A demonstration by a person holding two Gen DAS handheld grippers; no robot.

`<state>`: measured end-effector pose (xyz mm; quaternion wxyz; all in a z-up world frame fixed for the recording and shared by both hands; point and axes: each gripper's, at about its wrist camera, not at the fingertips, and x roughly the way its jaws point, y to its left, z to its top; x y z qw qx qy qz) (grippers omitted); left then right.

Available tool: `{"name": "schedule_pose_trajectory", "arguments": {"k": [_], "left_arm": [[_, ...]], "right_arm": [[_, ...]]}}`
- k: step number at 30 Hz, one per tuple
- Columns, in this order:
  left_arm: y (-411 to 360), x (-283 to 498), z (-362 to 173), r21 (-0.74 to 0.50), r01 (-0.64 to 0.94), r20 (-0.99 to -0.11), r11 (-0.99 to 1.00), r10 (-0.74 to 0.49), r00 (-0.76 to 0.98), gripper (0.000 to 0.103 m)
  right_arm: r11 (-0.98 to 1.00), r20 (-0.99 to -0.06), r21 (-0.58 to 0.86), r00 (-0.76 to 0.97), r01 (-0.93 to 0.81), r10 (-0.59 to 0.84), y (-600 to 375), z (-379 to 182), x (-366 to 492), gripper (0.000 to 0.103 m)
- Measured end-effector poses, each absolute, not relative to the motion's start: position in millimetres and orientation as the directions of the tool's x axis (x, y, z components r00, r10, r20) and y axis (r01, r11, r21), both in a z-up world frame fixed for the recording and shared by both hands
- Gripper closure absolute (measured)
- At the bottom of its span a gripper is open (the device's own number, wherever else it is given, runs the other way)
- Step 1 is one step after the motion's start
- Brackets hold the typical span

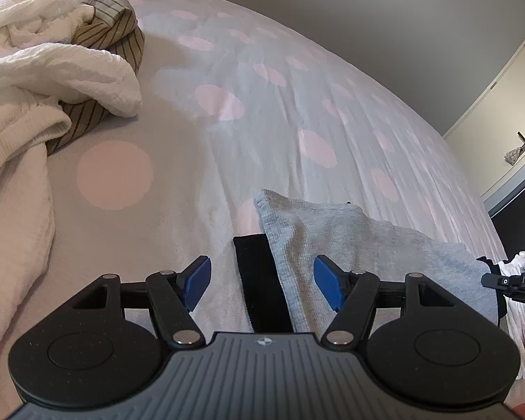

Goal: Fold clothes
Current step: 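Grasp the shirt's black-sleeved side with the right gripper and fold it over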

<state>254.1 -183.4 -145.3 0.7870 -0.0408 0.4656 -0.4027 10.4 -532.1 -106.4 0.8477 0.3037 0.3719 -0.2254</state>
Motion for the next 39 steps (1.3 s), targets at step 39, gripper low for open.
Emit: {"name": "schedule_pose_trajectory", "arguments": {"k": [39], "left_arm": [[-162.1,267.4,-150.8,-0.481,0.563,-0.708,0.672,-0.676,0.203,0.046]], "right_arm": [[0.909,-0.811,0.27,0.583,0.317,0.038,-353.2,-138.0,188.4,0.064]]}}
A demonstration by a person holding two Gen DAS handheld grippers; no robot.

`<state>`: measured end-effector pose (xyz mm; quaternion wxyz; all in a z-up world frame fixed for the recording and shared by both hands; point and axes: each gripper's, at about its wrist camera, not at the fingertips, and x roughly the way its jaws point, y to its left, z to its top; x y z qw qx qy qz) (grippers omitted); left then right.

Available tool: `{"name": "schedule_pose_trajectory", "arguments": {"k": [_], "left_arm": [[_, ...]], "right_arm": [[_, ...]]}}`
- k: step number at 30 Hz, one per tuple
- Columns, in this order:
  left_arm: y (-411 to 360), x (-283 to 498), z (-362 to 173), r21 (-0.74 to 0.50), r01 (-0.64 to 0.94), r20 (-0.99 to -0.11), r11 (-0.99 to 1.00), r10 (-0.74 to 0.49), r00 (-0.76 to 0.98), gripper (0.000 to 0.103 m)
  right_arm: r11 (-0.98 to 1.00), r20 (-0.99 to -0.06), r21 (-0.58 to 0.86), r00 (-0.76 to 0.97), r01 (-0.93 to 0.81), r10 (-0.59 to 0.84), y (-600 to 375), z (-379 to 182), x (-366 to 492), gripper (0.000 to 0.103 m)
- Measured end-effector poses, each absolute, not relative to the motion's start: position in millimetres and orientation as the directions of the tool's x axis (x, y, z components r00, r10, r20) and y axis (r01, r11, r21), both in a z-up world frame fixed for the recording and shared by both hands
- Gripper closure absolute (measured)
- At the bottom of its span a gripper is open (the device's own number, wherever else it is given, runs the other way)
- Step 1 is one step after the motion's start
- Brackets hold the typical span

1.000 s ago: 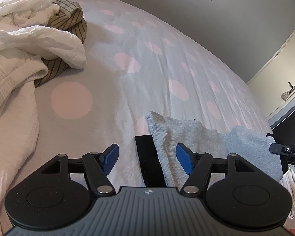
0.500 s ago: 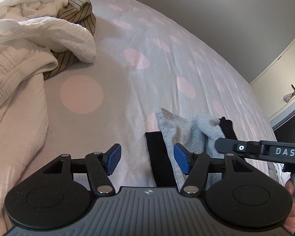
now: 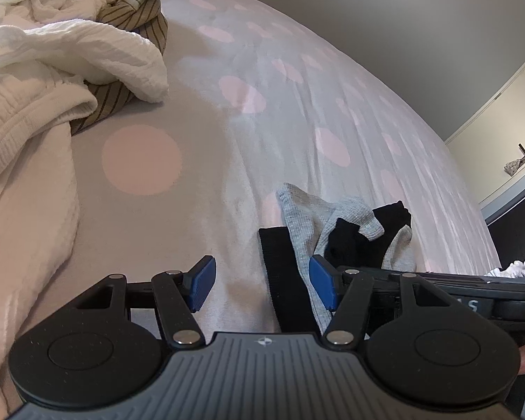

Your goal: Fold clothes

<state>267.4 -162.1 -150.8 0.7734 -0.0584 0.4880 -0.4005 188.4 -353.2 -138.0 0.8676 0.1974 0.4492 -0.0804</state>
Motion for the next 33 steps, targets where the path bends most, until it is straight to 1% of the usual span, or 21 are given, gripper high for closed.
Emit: {"name": "schedule_pose_trajectory", "arguments": {"k": [1,3,6,9,13,15,16,21,22,23,24,25,26,27,28,29,30,33], "left_arm": [[-162.3,266.1,-149.2,-0.48,0.568,-0.707,0.669,-0.678,0.201,0.046],[-162.1,261.0,-143.5,-0.473,0.584,-0.704,0.659,-0.682,0.199,0.046],[-161.9,252.2,-135.9,-0.459,0.611,-0.705,0.645,-0.683,0.192,0.046],[-164.5,248.4,-137.4,-0.454,0.611,-0.73,0.649,-0.664,0.163,0.046],[-168.3,240.5,-137.7,-0.417,0.633,-0.759,0.652,-0.633,0.152,0.046],[-169.1,237.7,-137.5,-0.409,0.644,-0.763,0.647,-0.63,0.148,0.046],[-168.9,237.1,-137.5,-0.407,0.645,-0.763,0.647,-0.629,0.149,0.046],[-165.4,237.3,-136.2,-0.421,0.637,-0.756,0.646,-0.637,0.147,0.046],[-164.5,236.9,-135.9,-0.429,0.635,-0.753,0.642,-0.643,0.142,0.046],[-163.5,235.8,-135.7,-0.439,0.634,-0.749,0.636,-0.649,0.133,0.046],[-162.5,234.8,-135.5,-0.45,0.633,-0.745,0.63,-0.656,0.124,0.046],[-161.7,233.5,-135.4,-0.456,0.632,-0.743,0.627,-0.659,0.118,0.046],[-161.1,231.8,-135.4,-0.457,0.631,-0.744,0.627,-0.658,0.115,0.046],[-160.3,231.1,-135.4,-0.459,0.627,-0.745,0.63,-0.657,0.115,0.046],[-159.3,231.5,-135.7,-0.461,0.62,-0.746,0.635,-0.656,0.117,0.046],[-158.3,231.8,-135.9,-0.464,0.613,-0.746,0.64,-0.655,0.119,0.046],[-157.2,232.2,-136.2,-0.466,0.606,-0.746,0.645,-0.654,0.122,0.046],[-153.1,234.3,-135.0,-0.472,0.586,-0.743,0.658,-0.655,0.136,0.046]], "right_arm": [[0.919,-0.802,0.253,0.597,0.303,0.024,-352.7,-129.2,183.5,0.063],[0.929,-0.787,0.229,0.617,0.289,0.002,-356.0,-116.7,172.7,0.057],[0.937,-0.775,0.195,0.63,0.292,-0.035,-365.4,-104.9,152.9,0.055],[0.93,-0.778,0.187,0.626,0.318,-0.057,-376.5,-104.3,129.1,0.054],[0.906,-0.785,0.226,0.618,0.358,-0.048,-382.1,-114.2,95.5,0.051],[0.894,-0.786,0.244,0.617,0.376,-0.045,-381.8,-120.5,80.6,0.045],[0.89,-0.785,0.252,0.619,0.381,-0.043,-380.8,-123.6,74.6,0.044],[0.895,-0.787,0.276,0.617,0.349,0.002,-374.0,-140.3,61.0,0.043],[0.9,-0.784,0.273,0.621,0.339,0.004,-373.0,-143.0,61.6,0.044],[0.902,-0.779,0.276,0.627,0.331,0.009,-372.9,-145.0,62.6,0.048],[0.9,-0.777,0.289,0.63,0.327,0.02,-373.3,-146.8,64.5,0.056],[0.897,-0.774,0.301,0.633,0.323,0.032,-373.8,-148.6,66.4,0.061],[0.895,-0.77,0.313,0.636,0.319,0.043,-374.0,-150.0,68.1,0.073],[0.896,-0.764,0.319,0.643,0.31,0.049,-372.0,-148.4,68.7,0.081],[0.897,-0.758,0.324,0.65,0.301,0.056,-369.7,-146.6,69.1,0.081],[0.905,-0.749,0.321,0.66,0.28,0.062,-364.7,-142.6,68.4,0.084],[0.912,-0.74,0.317,0.669,0.259,0.068,-359.5,-138.7,67.7,0.089],[0.943,-0.728,0.281,0.68,0.179,0.088,-337.8,-127.6,65.6,0.091]]}}
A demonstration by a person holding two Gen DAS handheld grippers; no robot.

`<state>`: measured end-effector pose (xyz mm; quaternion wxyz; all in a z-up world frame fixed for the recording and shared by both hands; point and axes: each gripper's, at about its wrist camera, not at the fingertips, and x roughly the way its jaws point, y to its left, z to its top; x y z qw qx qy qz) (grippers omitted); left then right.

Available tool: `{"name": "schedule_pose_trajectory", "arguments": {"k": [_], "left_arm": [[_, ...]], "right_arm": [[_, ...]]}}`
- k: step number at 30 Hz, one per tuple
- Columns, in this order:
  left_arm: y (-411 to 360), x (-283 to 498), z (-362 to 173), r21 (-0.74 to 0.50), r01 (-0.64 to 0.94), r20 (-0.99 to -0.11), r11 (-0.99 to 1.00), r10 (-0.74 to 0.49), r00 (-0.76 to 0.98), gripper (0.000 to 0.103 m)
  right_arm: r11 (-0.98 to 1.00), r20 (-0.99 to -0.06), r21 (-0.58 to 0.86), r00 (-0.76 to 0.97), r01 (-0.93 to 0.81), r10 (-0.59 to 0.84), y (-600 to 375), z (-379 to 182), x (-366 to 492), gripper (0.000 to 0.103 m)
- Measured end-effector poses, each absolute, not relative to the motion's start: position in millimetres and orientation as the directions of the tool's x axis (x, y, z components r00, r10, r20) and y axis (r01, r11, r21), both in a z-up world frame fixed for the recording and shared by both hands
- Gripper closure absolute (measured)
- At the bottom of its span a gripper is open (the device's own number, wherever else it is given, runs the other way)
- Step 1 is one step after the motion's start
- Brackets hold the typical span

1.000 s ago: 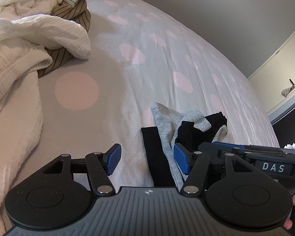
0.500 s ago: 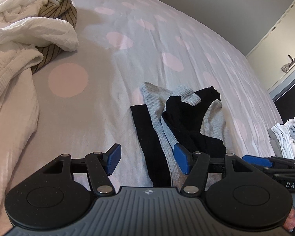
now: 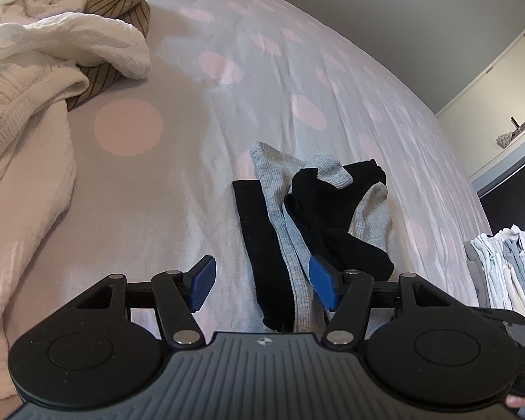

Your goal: Fold clothes

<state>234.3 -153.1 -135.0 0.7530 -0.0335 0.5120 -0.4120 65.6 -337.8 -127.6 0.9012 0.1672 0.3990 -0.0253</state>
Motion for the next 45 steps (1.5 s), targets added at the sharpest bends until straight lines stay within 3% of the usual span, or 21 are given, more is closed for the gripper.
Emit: {"name": "schedule_pose_trajectory", "arguments": {"k": [7,13,16,18,21,28,35,45], "left_arm": [[-154.4,232.4,-136.3,-0.478,0.593,-0.744,0.648,-0.658,0.12,0.046],[-156.3,233.6,-140.7,-0.473,0.595,-0.754,0.649,-0.648,0.108,0.046],[-158.4,232.9,-141.5,-0.47,0.606,-0.756,0.641,-0.647,0.097,0.046],[-159.6,231.9,-141.8,-0.476,0.613,-0.754,0.63,-0.652,0.085,0.046],[-161.5,230.4,-142.1,-0.477,0.619,-0.754,0.623,-0.653,0.076,0.046],[-157.6,237.0,-142.3,-0.496,0.581,-0.741,0.645,-0.664,0.104,0.046],[-151.8,250.6,-142.9,-0.526,0.524,-0.716,0.67,-0.681,0.152,0.046],[-155.7,256.4,-144.1,-0.569,0.527,-0.674,0.631,-0.725,0.141,0.046]], "right_arm": [[0.994,-0.765,0.083,0.635,-0.069,0.108,-271.4,-129.8,67.4,0.095],[0.991,-0.805,-0.02,0.59,-0.131,0.062,-247.8,-156.3,75.0,0.095],[0.986,-0.818,-0.055,0.573,-0.159,0.047,-239.0,-164.8,75.5,0.093],[0.981,-0.828,-0.067,0.559,-0.18,0.046,-234.4,-168.8,75.1,0.085],[0.979,-0.833,-0.046,0.548,-0.197,0.072,-234.2,-164.3,69.4,0.084],[0.99,-0.768,-0.083,0.641,-0.114,0.009,-255.9,-127.2,53.0,0.084],[0.993,-0.75,-0.094,0.65,0.073,-0.119,-293.8,-126.7,84.4,0.097],[0.996,-0.739,-0.079,0.673,-0.031,-0.037,-262.1,-144.2,123.1,0.098]]}}
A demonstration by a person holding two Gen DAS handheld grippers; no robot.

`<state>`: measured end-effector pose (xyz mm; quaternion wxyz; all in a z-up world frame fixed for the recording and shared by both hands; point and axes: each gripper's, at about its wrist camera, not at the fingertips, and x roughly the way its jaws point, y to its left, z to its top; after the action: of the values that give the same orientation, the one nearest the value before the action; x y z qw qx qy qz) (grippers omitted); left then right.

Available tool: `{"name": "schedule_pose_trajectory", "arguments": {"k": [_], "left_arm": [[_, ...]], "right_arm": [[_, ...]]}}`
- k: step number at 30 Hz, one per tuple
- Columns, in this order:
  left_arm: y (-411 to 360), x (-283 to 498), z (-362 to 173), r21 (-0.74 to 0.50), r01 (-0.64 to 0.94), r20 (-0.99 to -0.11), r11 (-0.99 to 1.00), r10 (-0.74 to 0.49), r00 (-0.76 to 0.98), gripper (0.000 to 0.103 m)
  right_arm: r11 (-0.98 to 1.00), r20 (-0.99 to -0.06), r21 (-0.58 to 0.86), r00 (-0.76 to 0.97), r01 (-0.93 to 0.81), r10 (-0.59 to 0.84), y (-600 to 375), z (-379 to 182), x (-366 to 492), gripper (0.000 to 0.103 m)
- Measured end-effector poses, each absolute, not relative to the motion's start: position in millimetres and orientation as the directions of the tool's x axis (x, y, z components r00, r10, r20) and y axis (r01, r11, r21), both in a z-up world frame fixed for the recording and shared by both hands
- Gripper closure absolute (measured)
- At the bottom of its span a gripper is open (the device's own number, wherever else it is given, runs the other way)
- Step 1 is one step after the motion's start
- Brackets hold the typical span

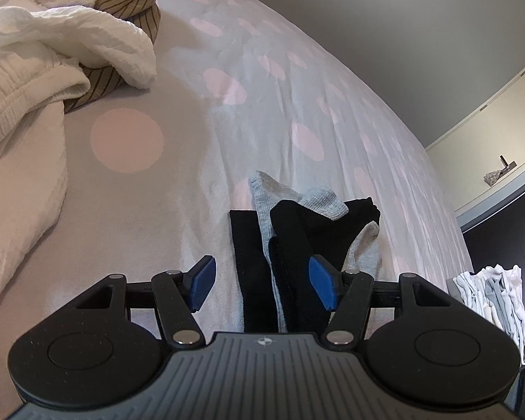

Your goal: Fold clothes

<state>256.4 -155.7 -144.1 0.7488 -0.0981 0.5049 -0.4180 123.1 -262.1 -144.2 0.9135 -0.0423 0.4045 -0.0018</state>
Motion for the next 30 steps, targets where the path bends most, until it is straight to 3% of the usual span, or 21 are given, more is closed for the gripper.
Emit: {"name": "schedule_pose_trajectory", "arguments": {"k": [7,12,19,22,23,24,26,30], "left_arm": [[-168.9,256.2,-147.8,-0.568,0.565,-0.663,0.598,-0.74,0.117,0.046],[-174.1,257.2,-151.2,-0.567,0.568,-0.666,0.597,-0.737,0.109,0.048],[-186.5,251.5,-156.3,-0.505,0.606,-0.712,0.614,-0.694,0.109,0.048],[-186.2,253.8,-160.1,-0.505,0.598,-0.722,0.623,-0.684,0.103,0.049],[-185.4,255.0,-161.5,-0.509,0.593,-0.723,0.623,-0.684,0.098,0.056],[-184.8,256.3,-163.2,-0.515,0.587,-0.725,0.624,-0.683,0.09,0.064],[-184.1,258.7,-167.0,-0.525,0.575,-0.731,0.628,-0.678,0.073,0.069],[-183.3,260.0,-169.0,-0.533,0.574,-0.729,0.622,-0.682,0.063,0.07]], "right_arm": [[0.996,-0.764,-0.04,0.645,-0.077,0.019,-255.0,-163.7,146.1,0.098],[0.996,-0.742,-0.017,0.669,-0.082,0.043,-271.1,-143.6,130.3,0.098],[0.996,-0.735,-0.081,0.672,0.043,-0.089,-326.7,-122.9,136.7,0.095],[0.994,-0.742,-0.026,0.665,0.104,-0.089,-356.0,-116.4,159.4,0.081],[0.993,-0.747,-0.001,0.66,0.12,-0.08,-364.4,-115.3,168.7,0.07],[0.991,-0.752,0.023,0.655,0.131,-0.07,-371.9,-115.1,176.6,0.069],[0.986,-0.763,0.062,0.644,0.151,-0.051,-384.4,-117.1,192.2,0.069],[0.975,-0.787,0.131,0.617,0.182,-0.009,-402.7,-126.2,219.4,0.069]]}}
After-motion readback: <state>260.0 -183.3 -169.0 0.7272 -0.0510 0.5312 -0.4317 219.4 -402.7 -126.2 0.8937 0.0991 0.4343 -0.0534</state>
